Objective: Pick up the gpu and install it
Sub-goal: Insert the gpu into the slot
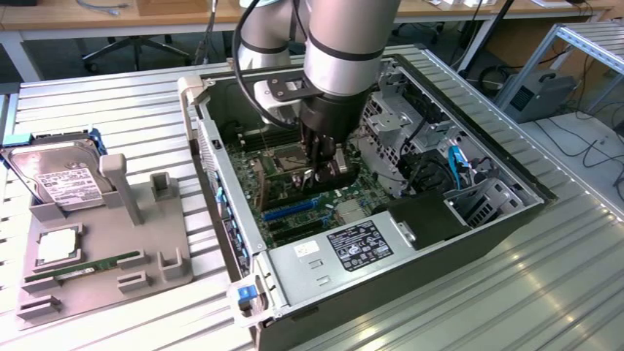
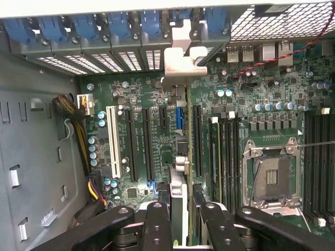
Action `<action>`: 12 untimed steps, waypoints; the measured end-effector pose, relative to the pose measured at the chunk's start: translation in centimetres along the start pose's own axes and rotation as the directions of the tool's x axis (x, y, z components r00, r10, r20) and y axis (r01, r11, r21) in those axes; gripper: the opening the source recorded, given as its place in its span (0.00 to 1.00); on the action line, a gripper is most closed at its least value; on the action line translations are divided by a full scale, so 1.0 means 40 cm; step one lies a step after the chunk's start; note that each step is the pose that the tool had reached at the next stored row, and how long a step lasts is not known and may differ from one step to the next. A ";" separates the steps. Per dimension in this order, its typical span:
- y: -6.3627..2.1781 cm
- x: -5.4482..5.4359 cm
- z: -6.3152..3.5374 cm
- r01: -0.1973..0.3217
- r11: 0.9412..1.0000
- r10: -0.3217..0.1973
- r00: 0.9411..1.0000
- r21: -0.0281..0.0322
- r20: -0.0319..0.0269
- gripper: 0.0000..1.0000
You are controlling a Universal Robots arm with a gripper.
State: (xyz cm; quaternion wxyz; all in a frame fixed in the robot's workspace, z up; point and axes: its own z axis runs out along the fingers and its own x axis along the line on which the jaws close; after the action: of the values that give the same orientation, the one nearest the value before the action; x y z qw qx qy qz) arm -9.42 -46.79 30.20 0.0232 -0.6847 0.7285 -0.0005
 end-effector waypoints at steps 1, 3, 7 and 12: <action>0.001 0.000 0.000 0.000 1.000 0.000 1.000 0.000 0.000 0.27; 0.002 0.000 0.001 0.000 1.000 0.000 1.000 0.000 0.000 0.27; 0.007 0.001 0.004 0.000 1.000 0.000 1.000 0.000 0.000 0.27; 0.010 0.001 0.006 0.000 1.000 0.000 1.000 0.000 0.000 0.27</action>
State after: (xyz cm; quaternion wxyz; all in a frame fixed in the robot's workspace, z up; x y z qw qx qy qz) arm -9.84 -46.79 29.93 0.0231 -0.6848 0.7284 -0.0005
